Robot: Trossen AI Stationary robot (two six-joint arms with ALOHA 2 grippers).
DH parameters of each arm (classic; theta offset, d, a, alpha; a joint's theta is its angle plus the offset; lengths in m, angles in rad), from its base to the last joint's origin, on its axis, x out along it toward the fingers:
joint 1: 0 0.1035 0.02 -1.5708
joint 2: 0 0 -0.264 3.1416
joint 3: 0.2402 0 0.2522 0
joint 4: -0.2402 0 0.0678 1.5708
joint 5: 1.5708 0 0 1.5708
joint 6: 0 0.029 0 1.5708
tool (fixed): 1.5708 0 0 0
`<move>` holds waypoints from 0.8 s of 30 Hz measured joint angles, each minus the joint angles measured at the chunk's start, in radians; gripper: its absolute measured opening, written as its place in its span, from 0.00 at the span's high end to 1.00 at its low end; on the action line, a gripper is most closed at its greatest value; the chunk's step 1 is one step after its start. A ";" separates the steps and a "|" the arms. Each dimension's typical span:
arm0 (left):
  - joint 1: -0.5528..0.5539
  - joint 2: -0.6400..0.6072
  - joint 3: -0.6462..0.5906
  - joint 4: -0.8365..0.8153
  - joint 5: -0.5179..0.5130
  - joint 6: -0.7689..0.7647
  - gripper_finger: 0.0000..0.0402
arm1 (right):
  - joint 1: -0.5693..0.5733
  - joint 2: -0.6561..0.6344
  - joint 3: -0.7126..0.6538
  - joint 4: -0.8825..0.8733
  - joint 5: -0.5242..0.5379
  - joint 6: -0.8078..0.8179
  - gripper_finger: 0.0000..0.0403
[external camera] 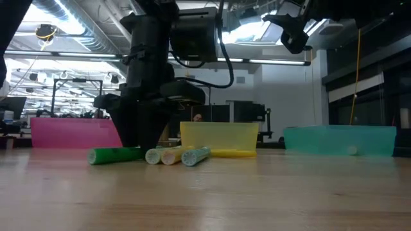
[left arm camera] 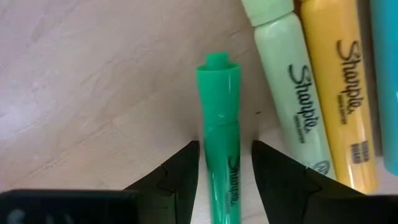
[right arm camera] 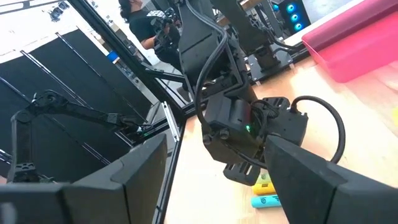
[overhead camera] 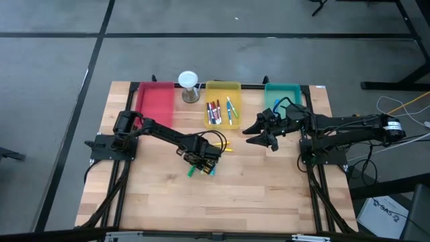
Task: Pick & Place Markers
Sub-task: Put the green highlighter into the blue bin
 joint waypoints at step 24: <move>0.000 -0.003 -0.003 0.010 0.011 0.027 0.85 | 0.000 0.000 0.000 0.001 0.000 -0.004 0.35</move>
